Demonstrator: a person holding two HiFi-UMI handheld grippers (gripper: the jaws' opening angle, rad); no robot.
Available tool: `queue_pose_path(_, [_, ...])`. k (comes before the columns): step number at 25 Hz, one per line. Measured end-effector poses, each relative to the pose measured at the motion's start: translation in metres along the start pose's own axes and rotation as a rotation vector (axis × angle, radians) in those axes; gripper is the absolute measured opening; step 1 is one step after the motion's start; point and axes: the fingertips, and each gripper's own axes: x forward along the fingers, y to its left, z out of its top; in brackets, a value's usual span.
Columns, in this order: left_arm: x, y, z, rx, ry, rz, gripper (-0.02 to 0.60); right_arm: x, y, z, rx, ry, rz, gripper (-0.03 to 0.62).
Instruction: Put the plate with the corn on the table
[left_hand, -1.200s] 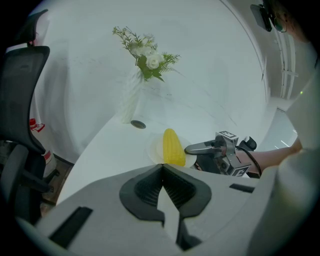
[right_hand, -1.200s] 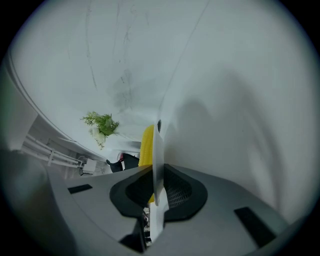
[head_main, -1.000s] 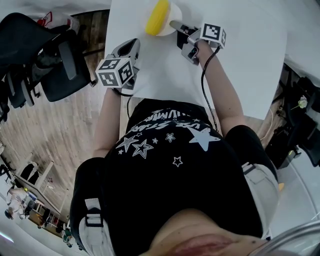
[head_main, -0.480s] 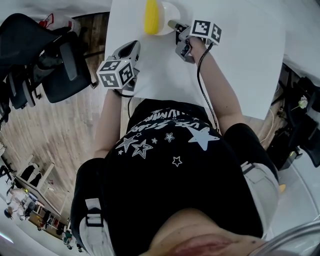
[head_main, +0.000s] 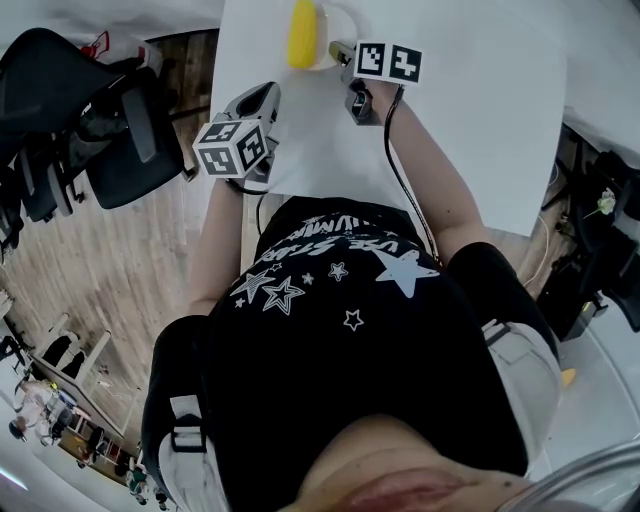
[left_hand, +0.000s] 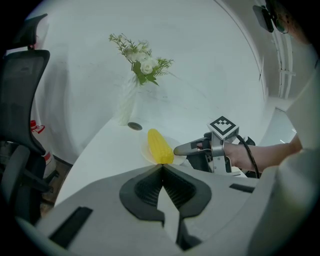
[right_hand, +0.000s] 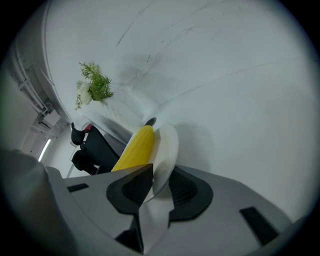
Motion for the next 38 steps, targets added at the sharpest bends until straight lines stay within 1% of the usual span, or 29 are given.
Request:
queue_pose_path(4, [-0.003, 0.002, -0.002, 0.000, 0.004, 0.004, 0.006, 0.001, 0.000, -0.004, -0.038, 0.032, -0.027, 0.117])
queue_pose_path(6, [-0.005, 0.003, -0.002, 0.000, 0.004, 0.005, 0.006, 0.002, 0.001, -0.009, -0.061, 0.061, -0.040, 0.164])
queue_pose_path(10, [-0.010, 0.000, -0.004, 0.002, 0.001, 0.006, 0.006, -0.002, 0.000, -0.014, -0.084, 0.076, -0.063, 0.166])
queue_pose_path(14, [-0.015, -0.002, -0.004, 0.003, -0.003, 0.006, 0.006, -0.007, -0.001, -0.017, -0.096, 0.087, -0.089, 0.181])
queue_pose_path(19, [-0.022, -0.003, -0.003, 0.001, -0.017, 0.002, 0.006, -0.014, -0.004, -0.023, -0.088, 0.091, -0.117, 0.186])
queue_pose_path(23, [-0.031, -0.003, -0.002, 0.003, -0.034, -0.005, 0.006, -0.021, -0.006, -0.025, -0.063, 0.073, -0.120, 0.186])
queue_pose_path(30, [-0.058, -0.018, -0.005, 0.008, -0.076, -0.019, 0.006, -0.059, -0.002, -0.031, -0.075, 0.027, -0.142, 0.186])
queue_pose_path(33, [-0.072, -0.024, -0.007, 0.025, -0.095, -0.026, 0.006, -0.075, 0.006, -0.034, -0.077, -0.005, -0.138, 0.184])
queue_pose_path(38, [-0.096, -0.038, -0.014, 0.052, -0.113, -0.049, 0.006, -0.099, 0.021, -0.050, -0.072, -0.046, -0.133, 0.184])
